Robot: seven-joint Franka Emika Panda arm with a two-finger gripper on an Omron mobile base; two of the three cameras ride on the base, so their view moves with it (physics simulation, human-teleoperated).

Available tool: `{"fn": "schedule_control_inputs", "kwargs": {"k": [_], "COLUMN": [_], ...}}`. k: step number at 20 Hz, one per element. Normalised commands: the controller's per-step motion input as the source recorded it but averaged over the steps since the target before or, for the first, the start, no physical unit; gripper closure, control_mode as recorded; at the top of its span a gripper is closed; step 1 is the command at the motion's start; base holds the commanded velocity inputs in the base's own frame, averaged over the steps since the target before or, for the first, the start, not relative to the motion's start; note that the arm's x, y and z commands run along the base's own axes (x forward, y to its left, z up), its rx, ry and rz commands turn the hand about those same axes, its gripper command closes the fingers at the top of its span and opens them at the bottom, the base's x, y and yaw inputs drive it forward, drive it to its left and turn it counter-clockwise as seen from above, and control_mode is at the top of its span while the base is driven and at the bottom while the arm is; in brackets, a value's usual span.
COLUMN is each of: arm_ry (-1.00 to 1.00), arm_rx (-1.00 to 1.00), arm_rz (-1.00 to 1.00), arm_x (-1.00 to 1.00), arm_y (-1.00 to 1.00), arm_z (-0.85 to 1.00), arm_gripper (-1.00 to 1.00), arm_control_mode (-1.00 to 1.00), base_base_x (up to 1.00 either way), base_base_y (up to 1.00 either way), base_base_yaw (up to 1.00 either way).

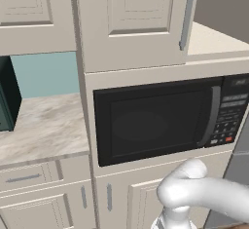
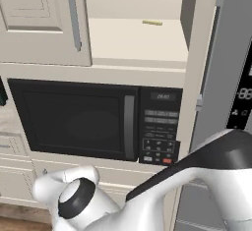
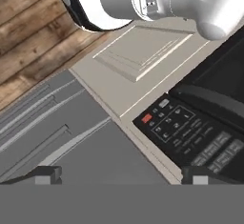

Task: Pick the avocado and bread from the counter and place them on the plate. Then pick the jam from the cabinet and place it next to the plate. Lastly close the cabinet door.

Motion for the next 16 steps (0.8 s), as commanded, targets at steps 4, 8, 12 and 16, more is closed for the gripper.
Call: {"fn": "schedule_control_inputs", "kwargs": {"k": [4, 8, 12, 16], "arm_ry": [0.05, 0.00, 0.00, -0.03], "arm_rx": [0.32, 0.37, 0.46, 0.49], "arm_rz": [0.10, 0.20, 0.24, 0.23], "arm_x": [-0.06, -0.08, -0.12, -0.22], "arm_y": [-0.56, -0.35, -0.08, 0.00], "arm_z": [0.03, 0.07, -0.03, -0.18], "arm_gripper": [-1.00, -1.00, -1.00, -1.00], "arm_control_mode": [-1.00, -1.00, -1.00, -1.00], "base_base_x": [0.00, 0.00, 0.00, 0.00], "base_base_y": [0.00, 0.00, 0.00, 0.00], "base_base_yaw": [0.00, 0.00, 0.00, 0.00]}}
